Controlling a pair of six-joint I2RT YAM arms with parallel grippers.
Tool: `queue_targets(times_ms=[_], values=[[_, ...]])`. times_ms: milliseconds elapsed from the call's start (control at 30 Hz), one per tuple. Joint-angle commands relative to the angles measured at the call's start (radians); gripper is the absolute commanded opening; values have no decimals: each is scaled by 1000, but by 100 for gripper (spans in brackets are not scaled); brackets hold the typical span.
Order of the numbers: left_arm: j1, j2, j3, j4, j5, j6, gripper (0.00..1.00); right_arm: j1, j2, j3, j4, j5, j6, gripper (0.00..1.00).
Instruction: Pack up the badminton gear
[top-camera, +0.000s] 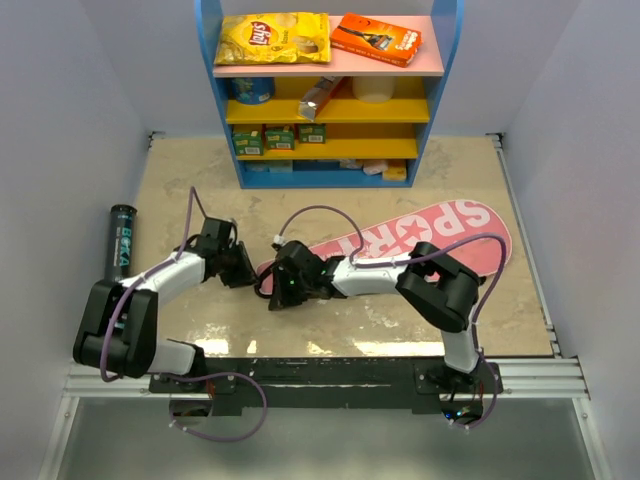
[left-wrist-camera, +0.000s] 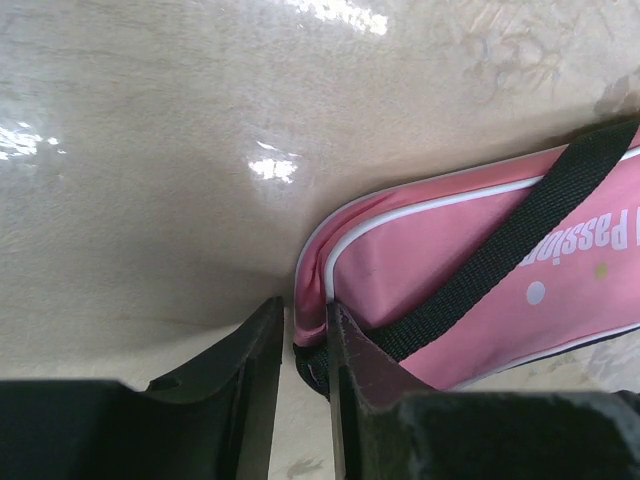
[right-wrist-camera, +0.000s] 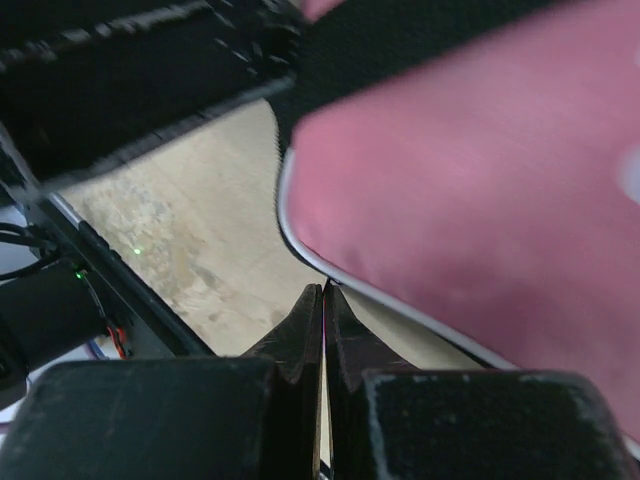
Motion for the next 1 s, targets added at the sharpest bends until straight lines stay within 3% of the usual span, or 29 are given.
queue_targets(times_ms=[0,367,667,833,967], values=[[-37,9,-49,-35,47,21,28,50,36,107,13,-11,78,0],[-111,-35,-61,-12,85,22,26,99,119,234,13,132,295,0],[-143,-64,-64,-10,96,24,26,99,110,323,-70,336,305,0],[-143,-70,-63,-10,90,22,25,97,88,317,-53,354,285,0],[-143,-69,-60,-15,81,21,25,97,41,280,-67,322,247,19]])
